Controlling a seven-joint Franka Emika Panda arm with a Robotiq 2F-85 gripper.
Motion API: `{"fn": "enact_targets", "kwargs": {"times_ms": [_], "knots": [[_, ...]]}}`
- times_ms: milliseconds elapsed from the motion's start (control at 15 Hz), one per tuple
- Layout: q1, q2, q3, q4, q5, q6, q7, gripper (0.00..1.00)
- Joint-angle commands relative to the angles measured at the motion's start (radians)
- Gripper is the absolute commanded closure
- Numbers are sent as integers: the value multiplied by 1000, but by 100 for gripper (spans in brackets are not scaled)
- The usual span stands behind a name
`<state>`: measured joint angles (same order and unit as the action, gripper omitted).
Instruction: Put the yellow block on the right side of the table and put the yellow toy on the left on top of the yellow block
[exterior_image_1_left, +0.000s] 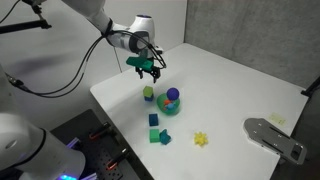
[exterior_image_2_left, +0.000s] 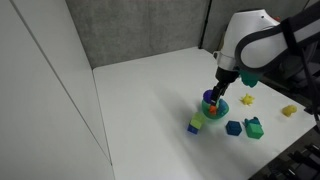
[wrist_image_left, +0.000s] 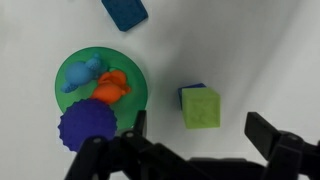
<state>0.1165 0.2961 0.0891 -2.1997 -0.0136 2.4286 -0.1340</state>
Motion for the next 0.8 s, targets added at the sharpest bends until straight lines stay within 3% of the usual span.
{"fn": "enact_targets", "kwargs": {"times_ms": [0,400,733], "knots": [[-9,3,10,4,-4,-3,3,0],[-12,92,33,54,5,-1,-63,0],[15,203,35,114,-48,47,-45,0]]}}
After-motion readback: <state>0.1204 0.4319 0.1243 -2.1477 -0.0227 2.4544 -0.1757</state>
